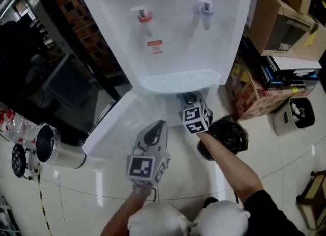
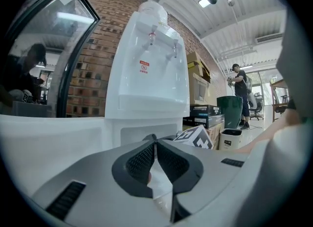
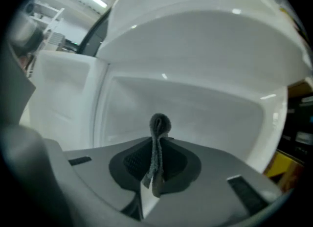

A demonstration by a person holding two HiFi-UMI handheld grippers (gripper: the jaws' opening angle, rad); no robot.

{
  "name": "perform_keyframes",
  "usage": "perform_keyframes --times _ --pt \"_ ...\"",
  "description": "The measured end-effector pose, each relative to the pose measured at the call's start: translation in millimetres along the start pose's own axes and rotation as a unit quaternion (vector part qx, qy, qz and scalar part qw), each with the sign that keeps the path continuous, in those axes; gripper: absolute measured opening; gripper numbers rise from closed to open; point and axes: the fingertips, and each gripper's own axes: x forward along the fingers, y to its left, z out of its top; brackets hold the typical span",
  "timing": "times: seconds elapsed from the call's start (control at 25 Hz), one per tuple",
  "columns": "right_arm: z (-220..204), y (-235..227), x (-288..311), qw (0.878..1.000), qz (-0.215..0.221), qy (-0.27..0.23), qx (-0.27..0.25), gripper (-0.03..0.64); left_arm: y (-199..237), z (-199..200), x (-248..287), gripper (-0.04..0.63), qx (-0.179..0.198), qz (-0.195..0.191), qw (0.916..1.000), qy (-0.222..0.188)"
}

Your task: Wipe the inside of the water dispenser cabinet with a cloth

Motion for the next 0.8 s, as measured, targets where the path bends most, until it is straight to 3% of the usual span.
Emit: perform_keyframes --times 0.12,0.4,0.8 --pt "8.2 -27.7 -16.5 0.997 -0.064 0.011 0.041 0.024 -6.0 3.8 0.9 0.021 -0.001 -0.007 1.0000 -0.003" --pt "21.6 -50.8 -31.4 0.992 -0.125 0.027 0.010 0.024 -15.5 9.2 -1.6 0.021 0.000 -0.018 0.9998 -0.008" --pt "-64.7 -51.4 -28.2 0.975 -0.150 0.165 0.024 0.025 -17.6 9.5 -1.7 0.021 0.002 -0.024 0.9997 -0.011"
